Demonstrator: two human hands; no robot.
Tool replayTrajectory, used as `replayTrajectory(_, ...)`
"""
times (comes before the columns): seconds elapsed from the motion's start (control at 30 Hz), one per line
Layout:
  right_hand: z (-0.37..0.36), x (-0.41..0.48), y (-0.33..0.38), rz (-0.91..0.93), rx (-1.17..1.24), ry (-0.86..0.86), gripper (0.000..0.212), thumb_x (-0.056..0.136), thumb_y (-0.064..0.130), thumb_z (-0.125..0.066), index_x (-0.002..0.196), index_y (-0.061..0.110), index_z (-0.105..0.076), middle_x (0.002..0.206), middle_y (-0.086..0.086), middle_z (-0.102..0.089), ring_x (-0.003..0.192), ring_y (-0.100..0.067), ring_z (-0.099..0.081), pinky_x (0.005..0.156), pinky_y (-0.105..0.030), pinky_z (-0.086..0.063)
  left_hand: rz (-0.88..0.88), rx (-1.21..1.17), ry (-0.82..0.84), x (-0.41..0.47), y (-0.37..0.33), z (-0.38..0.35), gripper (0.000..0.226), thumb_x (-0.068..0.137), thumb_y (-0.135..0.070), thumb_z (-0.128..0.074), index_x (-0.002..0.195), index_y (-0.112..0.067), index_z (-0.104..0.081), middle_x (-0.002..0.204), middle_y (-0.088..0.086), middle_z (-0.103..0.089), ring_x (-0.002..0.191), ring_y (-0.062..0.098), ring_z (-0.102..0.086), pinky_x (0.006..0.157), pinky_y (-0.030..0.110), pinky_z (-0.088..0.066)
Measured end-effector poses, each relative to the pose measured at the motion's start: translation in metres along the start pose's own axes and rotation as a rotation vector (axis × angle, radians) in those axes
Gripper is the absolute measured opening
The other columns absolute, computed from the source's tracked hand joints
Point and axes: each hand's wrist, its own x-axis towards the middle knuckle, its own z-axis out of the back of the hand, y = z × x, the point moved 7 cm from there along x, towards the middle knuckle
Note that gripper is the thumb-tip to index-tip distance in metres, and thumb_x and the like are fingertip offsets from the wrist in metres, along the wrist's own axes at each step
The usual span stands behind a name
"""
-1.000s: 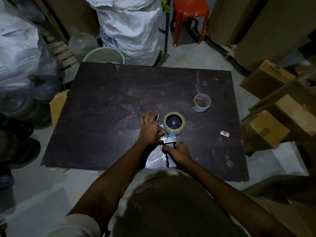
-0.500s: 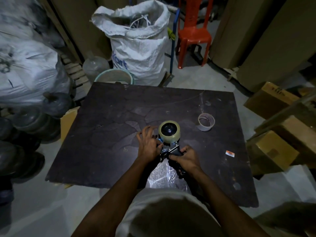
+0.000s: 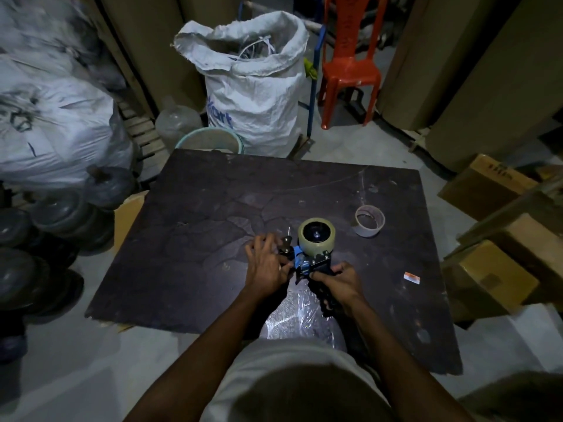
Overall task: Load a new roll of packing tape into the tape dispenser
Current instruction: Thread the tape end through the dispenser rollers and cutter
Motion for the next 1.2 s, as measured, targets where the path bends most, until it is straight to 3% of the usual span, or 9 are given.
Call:
replayTrajectory(0.07, 0.001, 0.0, -0.003, -0.004, -0.029, -0.009, 0.061, 0.045, 0.043, -0.096, 0.08, 0.021, -0.052, 0.077, -0.012, -0.078, 0.059, -0.023, -0.07, 0.059, -0.041, -0.06, 0.02, 0.032, 0.049, -0.001, 0.004, -0.006, 0.02, 0.092, -0.046, -0.062, 0.097, -0.037, -0.079, 0.141, 0.001, -0.042, 0.132, 0.028, -0.025, 0.101, 0.046, -0.018)
replayTrajectory(0.2, 0.0, -0.002, -0.006, 0.012, -0.028, -0.023, 0.055, 0.051, 0.037, -0.097, 0.081, 0.02, -0.054, 0.077, -0.004, -0.076, 0.065, -0.019, -0.07, 0.065, -0.039, -0.06, 0.016, 0.036, 0.06, -0.003, 0.011, -0.015, 0.019, 0.091, -0.046, -0.063, 0.096, -0.039, -0.079, 0.137, -0.002, -0.051, 0.133, 0.029, -0.033, 0.102, 0.047, -0.021)
replayTrajectory(0.47, -0.005, -0.007, -0.014, -0.024, 0.025, -0.028, 0.061, 0.051, 0.036, -0.098, 0.085, 0.024, -0.049, 0.072, -0.012, -0.077, 0.052, -0.027, -0.069, 0.054, -0.042, -0.058, 0.031, -0.04, -0.062, -0.014, 0.015, -0.017, 0.022, 0.08, -0.048, -0.066, 0.086, -0.034, -0.081, 0.109, -0.002, -0.047, 0.108, 0.02, -0.033, 0.079, 0.032, -0.013)
replayTrajectory(0.57, -0.004, -0.008, -0.013, -0.018, 0.042, -0.01, 0.054, 0.062, 0.025, -0.099, 0.086, 0.022, -0.051, 0.075, -0.013, -0.078, 0.054, -0.026, -0.068, 0.051, -0.037, -0.056, 0.058, -0.12, -0.072, -0.02, 0.026, -0.022, 0.022, 0.08, -0.046, -0.066, 0.083, -0.03, -0.081, 0.101, -0.004, -0.052, 0.102, 0.018, -0.039, 0.079, 0.034, -0.021)
replayTrajectory(0.73, -0.004, -0.008, -0.02, -0.047, 0.058, -0.009, 0.061, 0.046, 0.039, -0.099, 0.084, 0.023, -0.053, 0.08, -0.015, -0.079, 0.062, -0.028, -0.072, 0.058, -0.043, -0.061, 0.193, -0.421, 0.051, -0.025, 0.031, -0.032, 0.012, 0.084, -0.02, -0.074, 0.076, -0.012, -0.075, 0.086, 0.003, -0.072, 0.075, 0.013, -0.063, 0.067, 0.025, -0.045)
replayTrajectory(0.87, -0.011, 0.0, -0.035, -0.075, 0.116, 0.054, 0.057, 0.043, 0.044, -0.098, 0.079, 0.038, -0.054, 0.08, -0.022, -0.078, 0.056, -0.027, -0.064, 0.055, -0.039, -0.052, 0.395, -0.798, 0.107, -0.032, 0.025, -0.039, 0.013, 0.079, 0.009, -0.068, 0.069, 0.0, -0.068, 0.076, 0.016, -0.073, 0.051, 0.002, -0.064, 0.046, 0.018, -0.048)
replayTrajectory(0.97, -0.009, 0.001, -0.033, -0.053, 0.099, 0.042, 0.059, 0.041, 0.048, -0.097, 0.081, 0.036, -0.055, 0.081, -0.018, -0.079, 0.059, -0.029, -0.068, 0.057, -0.041, -0.055, 0.472, -0.949, 0.125, -0.035, 0.027, -0.047, 0.017, 0.078, 0.012, -0.069, 0.066, 0.001, -0.063, 0.062, 0.017, -0.064, 0.048, 0.024, -0.064, 0.045, 0.032, -0.051)
replayTrajectory(1.07, -0.005, -0.009, -0.023, -0.049, 0.092, 0.008, 0.058, 0.049, 0.039, -0.097, 0.088, 0.027, -0.056, 0.078, -0.016, -0.079, 0.058, -0.03, -0.071, 0.053, -0.039, -0.056, 0.461, -0.931, 0.14, -0.038, 0.027, -0.051, 0.017, 0.08, 0.008, -0.066, 0.067, 0.001, -0.06, 0.057, 0.018, -0.057, 0.046, 0.029, -0.06, 0.043, 0.037, -0.047)
replayTrajectory(1.2, -0.007, -0.006, -0.025, -0.05, 0.101, 0.018, 0.054, 0.058, 0.032, -0.097, 0.091, 0.021, -0.056, 0.073, -0.015, -0.077, 0.046, -0.026, -0.063, 0.046, -0.034, -0.051, 0.35, -0.707, 0.162, -0.048, 0.034, -0.048, 0.027, 0.079, 0.006, -0.062, 0.058, -0.007, -0.05, 0.054, 0.004, -0.054, 0.041, 0.005, -0.056, 0.039, 0.025, -0.043)
